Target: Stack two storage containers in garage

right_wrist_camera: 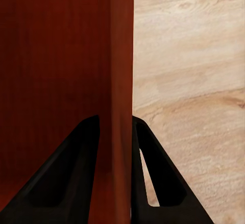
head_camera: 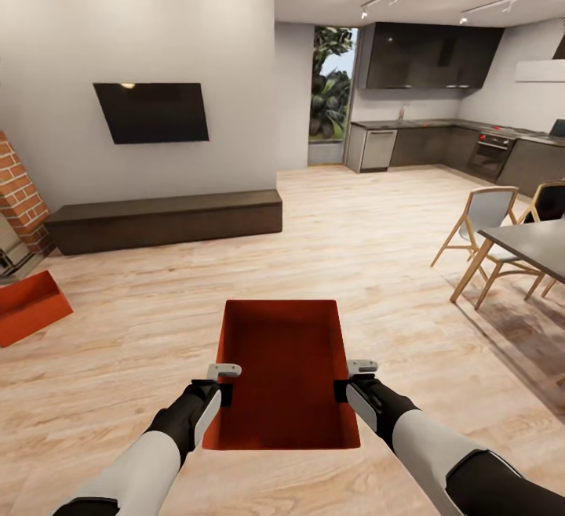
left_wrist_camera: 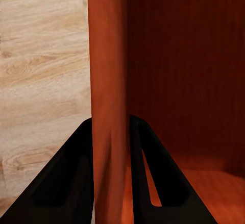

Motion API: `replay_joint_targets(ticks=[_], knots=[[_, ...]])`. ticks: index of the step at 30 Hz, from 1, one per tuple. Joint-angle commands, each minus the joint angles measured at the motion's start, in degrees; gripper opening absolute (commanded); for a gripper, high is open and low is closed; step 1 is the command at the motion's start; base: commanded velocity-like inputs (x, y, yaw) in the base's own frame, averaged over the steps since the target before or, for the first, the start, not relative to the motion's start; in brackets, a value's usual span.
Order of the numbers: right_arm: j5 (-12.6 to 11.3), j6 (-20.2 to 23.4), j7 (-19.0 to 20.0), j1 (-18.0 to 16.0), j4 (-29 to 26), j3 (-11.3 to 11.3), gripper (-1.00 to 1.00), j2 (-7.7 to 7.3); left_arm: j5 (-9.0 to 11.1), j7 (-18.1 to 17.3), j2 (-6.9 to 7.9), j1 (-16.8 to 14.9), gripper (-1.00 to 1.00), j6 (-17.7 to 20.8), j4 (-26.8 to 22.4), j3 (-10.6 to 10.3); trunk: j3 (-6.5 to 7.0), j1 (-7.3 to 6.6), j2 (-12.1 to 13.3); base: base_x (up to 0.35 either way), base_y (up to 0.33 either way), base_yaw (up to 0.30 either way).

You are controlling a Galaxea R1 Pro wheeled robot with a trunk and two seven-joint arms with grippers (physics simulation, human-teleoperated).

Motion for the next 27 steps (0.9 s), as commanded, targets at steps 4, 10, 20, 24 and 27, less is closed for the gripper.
replay_joint_targets(ticks=[4, 10, 20, 24, 27], knots=[[-1.2, 0.1, 0.1, -0.1, -0.6, 2.3, -1.0, -0.05, -0.9, 0.5, 0.72, 0.0, -1.0, 3.6, 2.0, -0.7, 0.24, 0.04, -0.1, 0.0, 0.0, 0.0], [-1.2, 0.1, 0.0, -0.1, -0.6, 2.2, -1.0, -0.05, -0.9, 0.5, 0.66, 0.0, -1.0, 3.6, 2.0, -0.7, 0.78, 0.04, -0.1, 0.0, 0.0, 0.0], [-1.2, 0.1, 0.0, -0.1, -0.6, 2.2, -1.0, -0.05, -0.9, 0.5, 0.66, 0.0, -1.0, 3.6, 2.0, -0.7, 1.67, 0.04, -0.1, 0.0, 0.0, 0.0], [-1.2, 0.1, 0.0, -0.1, -0.6, 2.3, -1.0, -0.05, -0.9, 0.5, 0.66, 0.0, -1.0, 3.6, 2.0, -0.7, 2.02, 0.04, -0.1, 0.0, 0.0, 0.0], [-1.2, 0.1, 0.0, -0.1, -0.6, 2.3, -1.0, -0.05, -0.9, 0.5, 0.65, 0.0, -1.0, 3.6, 2.0, -0.7, 2.29, 0.04, -0.1, 0.0, 0.0, 0.0]])
